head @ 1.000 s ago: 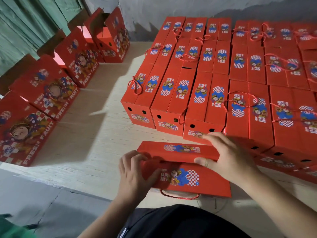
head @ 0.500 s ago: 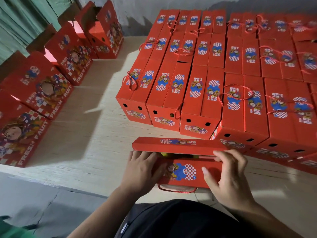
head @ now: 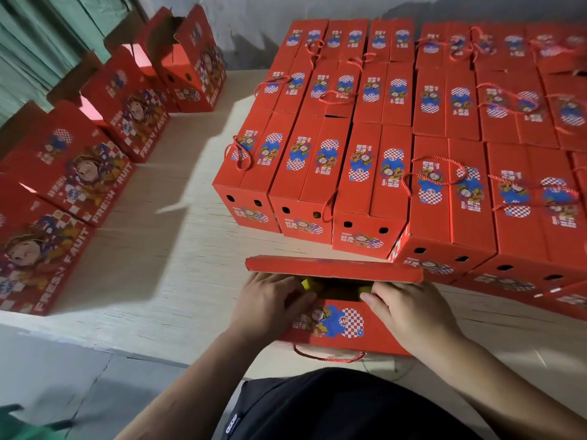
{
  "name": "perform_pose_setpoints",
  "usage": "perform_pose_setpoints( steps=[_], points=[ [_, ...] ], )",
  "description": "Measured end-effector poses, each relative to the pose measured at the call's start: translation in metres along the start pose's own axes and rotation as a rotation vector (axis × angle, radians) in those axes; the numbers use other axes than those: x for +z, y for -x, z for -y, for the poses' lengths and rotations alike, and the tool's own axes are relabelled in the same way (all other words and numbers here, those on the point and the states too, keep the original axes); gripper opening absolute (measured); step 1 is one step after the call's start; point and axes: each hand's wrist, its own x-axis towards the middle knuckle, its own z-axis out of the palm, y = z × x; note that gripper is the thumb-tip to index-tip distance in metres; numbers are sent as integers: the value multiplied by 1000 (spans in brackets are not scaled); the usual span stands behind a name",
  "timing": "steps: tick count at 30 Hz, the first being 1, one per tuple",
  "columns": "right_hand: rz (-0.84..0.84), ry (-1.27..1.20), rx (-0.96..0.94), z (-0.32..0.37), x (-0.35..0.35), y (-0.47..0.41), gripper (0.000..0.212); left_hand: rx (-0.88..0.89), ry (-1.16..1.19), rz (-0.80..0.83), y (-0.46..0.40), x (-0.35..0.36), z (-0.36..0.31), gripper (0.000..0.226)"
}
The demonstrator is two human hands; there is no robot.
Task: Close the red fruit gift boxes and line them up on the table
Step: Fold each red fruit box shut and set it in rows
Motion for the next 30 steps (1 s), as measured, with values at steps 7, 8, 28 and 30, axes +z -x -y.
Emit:
perform_pose_setpoints(
  steps=[7,8,28,30],
  points=[
    [31,110,103,11,0,0,25,-146,-135,89,-1,-2,-7,67],
    [-17,88,98,10,0,3,22,-220,-155,68,3,-2,-10,67],
    [575,178,-174,2,-23,-55,69,-289,330,-107,34,2,13,34],
    [531,225,-174,4,-18,-48,69,-516,433,-276,43,10,8,38]
  ],
)
